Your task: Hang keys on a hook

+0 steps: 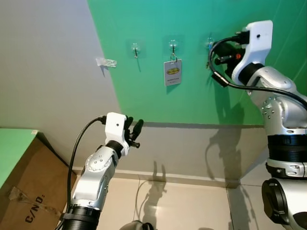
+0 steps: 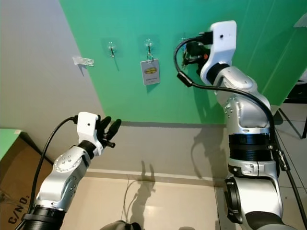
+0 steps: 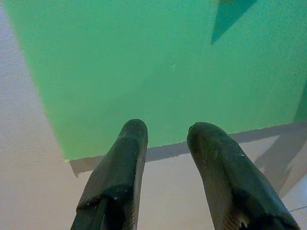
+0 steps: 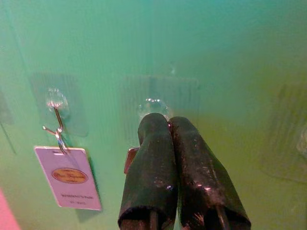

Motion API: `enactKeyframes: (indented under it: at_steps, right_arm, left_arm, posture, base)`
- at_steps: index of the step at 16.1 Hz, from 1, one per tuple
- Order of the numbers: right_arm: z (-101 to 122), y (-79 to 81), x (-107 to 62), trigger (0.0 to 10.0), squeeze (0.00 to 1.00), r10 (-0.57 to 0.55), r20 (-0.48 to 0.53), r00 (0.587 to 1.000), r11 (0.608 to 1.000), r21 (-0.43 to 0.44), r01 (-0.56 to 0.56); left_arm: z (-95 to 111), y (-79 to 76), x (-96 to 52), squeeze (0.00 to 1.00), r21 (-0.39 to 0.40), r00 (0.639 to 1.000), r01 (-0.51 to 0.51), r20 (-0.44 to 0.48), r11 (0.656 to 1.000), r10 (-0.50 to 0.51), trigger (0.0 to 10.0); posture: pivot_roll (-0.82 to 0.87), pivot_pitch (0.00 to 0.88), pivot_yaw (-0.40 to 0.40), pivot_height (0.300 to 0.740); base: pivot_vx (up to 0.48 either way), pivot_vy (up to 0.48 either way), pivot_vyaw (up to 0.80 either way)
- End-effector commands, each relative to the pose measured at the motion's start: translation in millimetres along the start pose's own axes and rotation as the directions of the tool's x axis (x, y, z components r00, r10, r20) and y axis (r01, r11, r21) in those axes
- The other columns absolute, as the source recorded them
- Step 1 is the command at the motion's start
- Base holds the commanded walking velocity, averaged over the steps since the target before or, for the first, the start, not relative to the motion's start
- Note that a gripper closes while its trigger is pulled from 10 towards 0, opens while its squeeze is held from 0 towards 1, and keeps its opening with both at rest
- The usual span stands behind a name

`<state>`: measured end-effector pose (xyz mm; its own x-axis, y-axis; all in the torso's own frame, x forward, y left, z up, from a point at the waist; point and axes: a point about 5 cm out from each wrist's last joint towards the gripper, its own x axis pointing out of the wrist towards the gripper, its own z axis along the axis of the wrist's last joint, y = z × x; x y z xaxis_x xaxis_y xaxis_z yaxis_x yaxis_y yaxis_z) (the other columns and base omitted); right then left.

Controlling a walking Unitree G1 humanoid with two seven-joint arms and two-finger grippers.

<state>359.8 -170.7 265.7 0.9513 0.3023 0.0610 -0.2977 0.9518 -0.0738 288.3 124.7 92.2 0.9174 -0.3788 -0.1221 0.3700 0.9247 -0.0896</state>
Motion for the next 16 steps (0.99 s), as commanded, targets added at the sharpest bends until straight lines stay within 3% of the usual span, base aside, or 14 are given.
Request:
enactKeyframes:
  at_steps: [1,10,12,16]
  right_arm:
    - [3.4,0.8,-2.1,0.0,0.00,-0.006,0.019,1.000,0.999,-0.045,0.007]
    - [-12.6,5.9,1.5,0.0,0.00,0.035,-0.048,0.998,0.999,0.020,-0.034]
    - [-18.2,6.2,2.4,0.0,0.00,0.034,-0.079,0.996,0.999,-0.014,-0.035]
    - [-11.7,4.1,7.0,0.0,0.00,-0.045,-0.026,0.999,0.972,-0.233,0.037]
  left_arm:
    - [-1.0,2.5,-0.7,0.00,0.007,1.000,-0.004,-0.014,1.000,0.004,10.0]
    - [-0.8,1.4,-0.8,0.00,0.006,1.000,-0.002,-0.016,1.000,0.002,10.0]
    - [-0.5,1.5,-0.9,0.00,0.006,1.000,-0.003,-0.016,1.000,0.003,10.0]
    - [-0.3,1.4,-0.6,0.00,0.006,1.000,-0.002,-0.016,1.000,0.002,10.0]
  posture:
    - [-0.24,0.005,0.107,0.740]
    - [-0.24,0.009,0.101,0.740]
    - [-0.24,0.010,0.102,0.740]
    - [-0.24,0.013,0.102,0.740]
  base:
    - [0.000,0.000,0.00]
    - [0.000,0.000,0.00]
    - [0.000,0.000,0.00]
    - [0.000,0.000,0.00]
